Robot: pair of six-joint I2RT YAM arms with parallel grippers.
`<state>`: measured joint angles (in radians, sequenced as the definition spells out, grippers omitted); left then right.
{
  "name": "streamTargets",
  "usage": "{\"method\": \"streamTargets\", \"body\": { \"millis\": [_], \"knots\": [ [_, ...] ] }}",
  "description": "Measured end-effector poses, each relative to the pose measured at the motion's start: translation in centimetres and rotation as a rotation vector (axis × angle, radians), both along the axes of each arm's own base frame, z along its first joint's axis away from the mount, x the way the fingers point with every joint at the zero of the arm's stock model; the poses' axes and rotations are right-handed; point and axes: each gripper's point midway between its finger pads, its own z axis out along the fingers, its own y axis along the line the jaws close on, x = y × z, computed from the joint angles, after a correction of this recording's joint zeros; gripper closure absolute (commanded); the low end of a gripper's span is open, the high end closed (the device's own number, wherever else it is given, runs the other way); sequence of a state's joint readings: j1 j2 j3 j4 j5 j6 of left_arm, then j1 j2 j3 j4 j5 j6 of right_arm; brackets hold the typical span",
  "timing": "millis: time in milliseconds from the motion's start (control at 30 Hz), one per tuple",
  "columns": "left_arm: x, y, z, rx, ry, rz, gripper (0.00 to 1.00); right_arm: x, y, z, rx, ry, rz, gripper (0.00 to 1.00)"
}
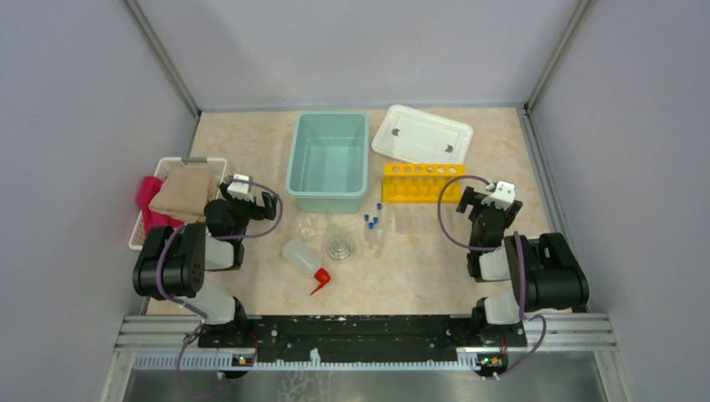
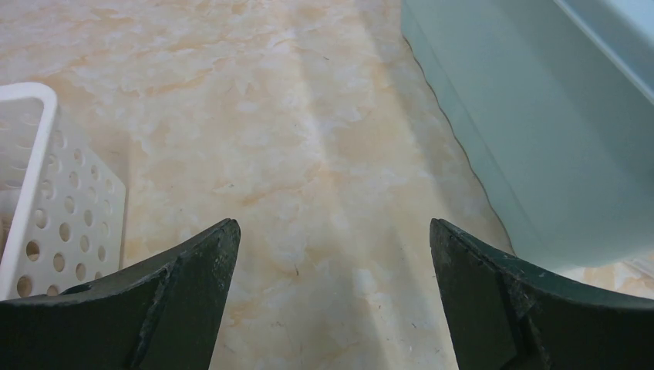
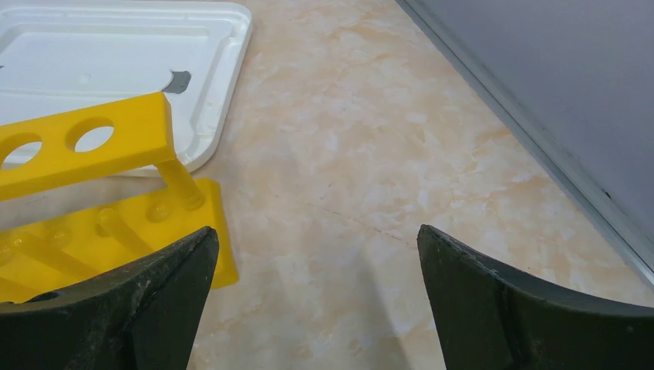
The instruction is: Organize the chemistry lab equipment
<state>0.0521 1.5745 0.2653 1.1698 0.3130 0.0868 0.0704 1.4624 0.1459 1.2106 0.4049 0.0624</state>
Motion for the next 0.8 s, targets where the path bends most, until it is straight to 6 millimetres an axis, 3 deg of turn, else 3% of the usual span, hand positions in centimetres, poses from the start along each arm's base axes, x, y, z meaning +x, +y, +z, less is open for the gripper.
{"method": "streamTargets", "body": {
  "millis": [300, 367, 500, 633, 800],
  "knots": [
    [0.0, -0.1, 0.0, 0.0, -0.001, -0.001, 0.01, -0.2, 0.1, -0.3, -0.006, 0.032, 0.0, 0.01],
    [0.0, 0.1, 0.1, 0.0, -0.003, 0.006, 0.01, 0.1, 0.4, 0.6, -0.01, 0.033, 0.004, 0.01],
    [0.6, 0.6, 1.0, -0.004, 0.03, 0.04, 0.01, 0.6, 1.0, 4.6, 0.01, -0.027, 0.006, 0.01],
    [2.9, 1.7, 4.4, -0.001, 0.031, 0.074, 0.01, 1.1, 2.5, 9.5, 0.078, -0.058, 0.028, 0.01],
    [3.3, 2.5, 7.3, -0.005, 0.084, 0.074, 0.01, 0.7, 5.6, 14.2, 0.208, -0.074, 0.144, 0.01]
  ]
}}
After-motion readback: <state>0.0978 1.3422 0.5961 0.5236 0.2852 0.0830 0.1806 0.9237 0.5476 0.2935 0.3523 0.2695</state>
